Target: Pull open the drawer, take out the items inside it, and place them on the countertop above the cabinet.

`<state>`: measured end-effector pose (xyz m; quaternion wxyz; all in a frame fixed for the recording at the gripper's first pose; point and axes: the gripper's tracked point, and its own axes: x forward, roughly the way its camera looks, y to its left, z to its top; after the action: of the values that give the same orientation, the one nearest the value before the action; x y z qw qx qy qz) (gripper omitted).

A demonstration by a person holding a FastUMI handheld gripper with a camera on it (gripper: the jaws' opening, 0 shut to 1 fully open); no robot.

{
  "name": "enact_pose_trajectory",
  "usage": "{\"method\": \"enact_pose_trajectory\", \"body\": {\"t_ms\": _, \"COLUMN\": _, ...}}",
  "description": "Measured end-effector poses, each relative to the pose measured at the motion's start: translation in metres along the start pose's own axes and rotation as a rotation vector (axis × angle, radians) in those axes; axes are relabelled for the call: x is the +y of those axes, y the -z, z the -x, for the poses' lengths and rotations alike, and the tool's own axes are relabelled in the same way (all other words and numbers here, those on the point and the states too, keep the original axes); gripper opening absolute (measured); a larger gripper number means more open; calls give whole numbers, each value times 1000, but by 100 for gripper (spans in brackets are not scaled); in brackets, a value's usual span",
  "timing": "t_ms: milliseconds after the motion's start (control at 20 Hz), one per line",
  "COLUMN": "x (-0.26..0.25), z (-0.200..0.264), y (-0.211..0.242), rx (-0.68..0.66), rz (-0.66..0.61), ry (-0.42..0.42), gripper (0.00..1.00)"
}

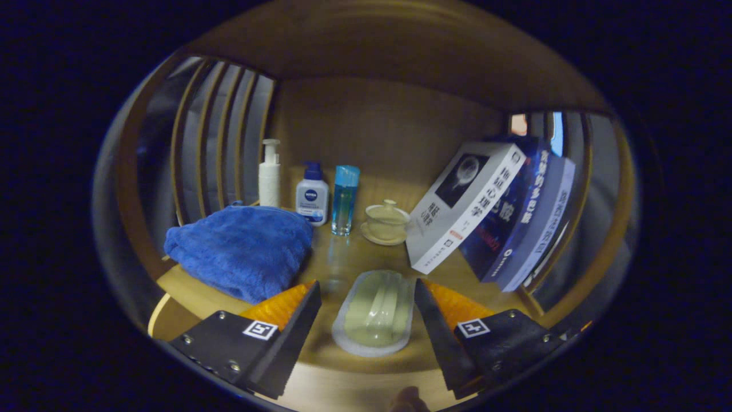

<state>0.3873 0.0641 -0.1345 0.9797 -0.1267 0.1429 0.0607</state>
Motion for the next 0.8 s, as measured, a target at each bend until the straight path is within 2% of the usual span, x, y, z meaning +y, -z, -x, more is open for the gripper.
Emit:
{"method": "enact_pose_trajectory", "body": {"t_ms": 200, "x": 12, "z": 58, "y": -11, "rx": -66, "rz": -2, "ry": -24, "gripper": 98}}
{"method": "enact_pose_trajectory", "body": {"t_ms": 500, "x": -7, "z": 151, "y": -17, "rx": -117, "rz": -160, "ry": 4, "gripper": 98}}
{"method": "enact_pose_trajectory", "body": {"t_ms": 700, "x": -29, "z": 202, "y": -5, "rx": -141, "rz": -245, "ry": 19, "gripper": 98}}
{"method": "enact_pose_trajectory", "body": {"t_ms": 800, "x": -33, "z": 227, "y": 9, "rx": -136, "rz": -247, "ry": 15, "gripper": 98}}
